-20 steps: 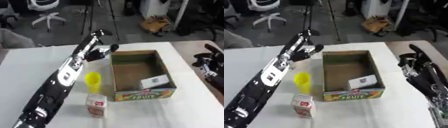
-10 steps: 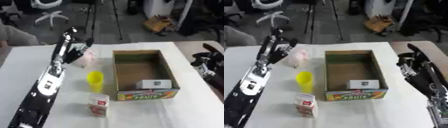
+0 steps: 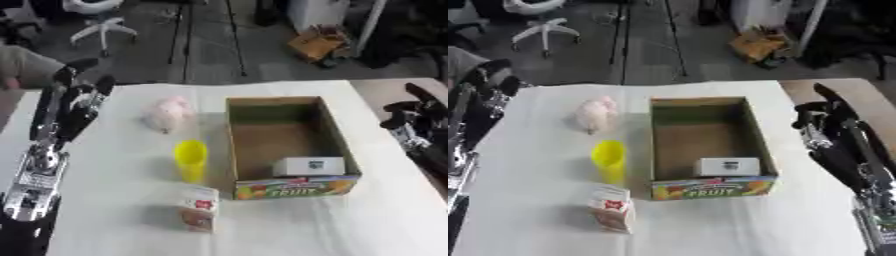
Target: Pick up objects on the table and place them in the box.
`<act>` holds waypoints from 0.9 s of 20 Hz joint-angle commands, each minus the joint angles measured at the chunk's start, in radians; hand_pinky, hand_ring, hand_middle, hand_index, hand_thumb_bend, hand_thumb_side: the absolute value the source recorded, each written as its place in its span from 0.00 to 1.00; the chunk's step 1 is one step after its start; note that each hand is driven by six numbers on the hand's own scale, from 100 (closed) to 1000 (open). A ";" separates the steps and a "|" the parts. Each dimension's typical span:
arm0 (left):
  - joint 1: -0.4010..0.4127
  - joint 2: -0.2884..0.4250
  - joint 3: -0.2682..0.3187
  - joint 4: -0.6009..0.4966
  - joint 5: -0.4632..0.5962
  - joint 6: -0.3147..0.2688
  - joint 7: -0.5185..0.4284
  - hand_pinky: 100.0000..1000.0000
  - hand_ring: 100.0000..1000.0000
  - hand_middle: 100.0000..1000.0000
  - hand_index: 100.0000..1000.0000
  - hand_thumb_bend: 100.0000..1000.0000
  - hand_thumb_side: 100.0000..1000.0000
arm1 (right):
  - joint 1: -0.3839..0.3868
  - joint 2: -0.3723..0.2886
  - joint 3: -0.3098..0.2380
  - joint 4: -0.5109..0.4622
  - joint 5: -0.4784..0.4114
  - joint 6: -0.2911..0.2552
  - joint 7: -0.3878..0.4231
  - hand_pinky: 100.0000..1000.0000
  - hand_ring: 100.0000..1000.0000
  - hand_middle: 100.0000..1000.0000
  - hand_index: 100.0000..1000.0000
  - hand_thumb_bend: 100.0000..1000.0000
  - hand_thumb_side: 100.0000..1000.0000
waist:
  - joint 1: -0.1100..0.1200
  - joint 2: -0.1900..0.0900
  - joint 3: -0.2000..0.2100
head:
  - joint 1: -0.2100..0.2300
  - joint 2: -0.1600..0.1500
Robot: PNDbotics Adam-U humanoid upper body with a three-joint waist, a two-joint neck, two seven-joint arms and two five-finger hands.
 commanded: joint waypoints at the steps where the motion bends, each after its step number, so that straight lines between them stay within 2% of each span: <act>1: 0.029 -0.008 0.052 -0.093 0.016 0.048 0.023 0.61 0.93 0.76 0.81 0.66 0.70 | -0.013 -0.027 -0.007 -0.015 -0.008 -0.001 0.002 0.69 0.59 0.68 1.00 0.10 0.43 | 0.002 -0.011 0.000 | 0.013 0.019; 3: 0.050 -0.017 0.079 -0.132 0.024 0.082 0.056 0.61 0.93 0.76 0.81 0.66 0.70 | -0.012 -0.028 -0.007 -0.014 -0.011 0.000 0.003 0.69 0.59 0.68 1.00 0.10 0.43 | 0.004 -0.011 -0.001 | 0.017 0.026; 8: 0.062 -0.034 0.072 -0.174 0.023 0.139 0.137 0.61 0.93 0.76 0.81 0.66 0.69 | -0.013 -0.027 -0.008 -0.015 -0.015 0.001 0.001 0.69 0.59 0.68 1.00 0.10 0.43 | 0.006 -0.011 -0.003 | 0.029 0.038; 18: 0.067 -0.044 0.061 -0.191 0.016 0.161 0.162 0.61 0.93 0.75 0.81 0.66 0.70 | -0.011 -0.028 -0.008 -0.018 -0.016 0.001 0.000 0.69 0.59 0.68 1.00 0.10 0.43 | 0.009 -0.010 -0.004 | 0.036 0.046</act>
